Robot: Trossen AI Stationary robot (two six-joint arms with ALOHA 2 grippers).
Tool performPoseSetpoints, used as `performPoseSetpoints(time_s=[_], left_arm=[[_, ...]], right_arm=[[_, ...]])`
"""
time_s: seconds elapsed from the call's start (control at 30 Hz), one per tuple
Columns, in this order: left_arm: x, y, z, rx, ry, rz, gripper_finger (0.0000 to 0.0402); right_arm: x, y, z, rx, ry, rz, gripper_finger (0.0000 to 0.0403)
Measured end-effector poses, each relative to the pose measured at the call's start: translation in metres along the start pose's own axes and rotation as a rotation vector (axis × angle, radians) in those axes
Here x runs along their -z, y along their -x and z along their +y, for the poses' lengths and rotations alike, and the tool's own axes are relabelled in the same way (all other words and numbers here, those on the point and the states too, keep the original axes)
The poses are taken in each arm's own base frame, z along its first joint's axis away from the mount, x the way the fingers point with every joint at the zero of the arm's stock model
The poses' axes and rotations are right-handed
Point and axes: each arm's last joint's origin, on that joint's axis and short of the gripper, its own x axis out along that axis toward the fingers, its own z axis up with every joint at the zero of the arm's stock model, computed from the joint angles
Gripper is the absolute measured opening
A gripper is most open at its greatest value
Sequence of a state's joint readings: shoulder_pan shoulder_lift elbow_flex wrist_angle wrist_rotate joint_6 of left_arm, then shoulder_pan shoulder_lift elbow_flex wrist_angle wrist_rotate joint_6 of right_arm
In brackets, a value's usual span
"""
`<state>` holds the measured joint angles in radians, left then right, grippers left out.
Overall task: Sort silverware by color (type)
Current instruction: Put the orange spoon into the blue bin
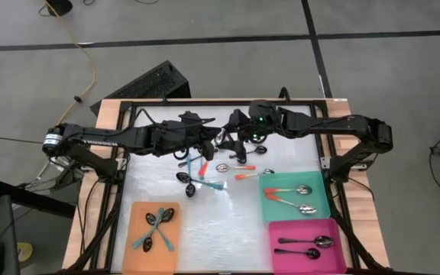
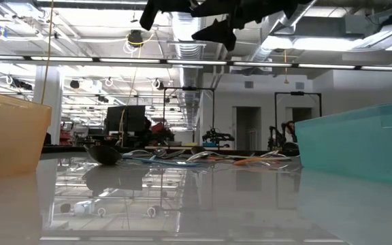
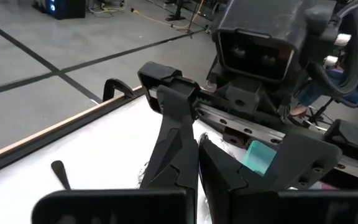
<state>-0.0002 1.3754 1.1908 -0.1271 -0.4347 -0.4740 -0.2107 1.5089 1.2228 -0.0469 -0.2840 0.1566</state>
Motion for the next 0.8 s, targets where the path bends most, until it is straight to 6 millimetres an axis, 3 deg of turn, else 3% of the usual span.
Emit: performPoseSetpoints(time_s=[0.8], left_arm=[[0.0097, -0.0002, 0.0049, -0.048, -0.022, 0.087, 0.0000]], right_arm=[[-0.0057, 0.0004, 0.0022, 0.030, 0.071, -0.058, 0.0295]])
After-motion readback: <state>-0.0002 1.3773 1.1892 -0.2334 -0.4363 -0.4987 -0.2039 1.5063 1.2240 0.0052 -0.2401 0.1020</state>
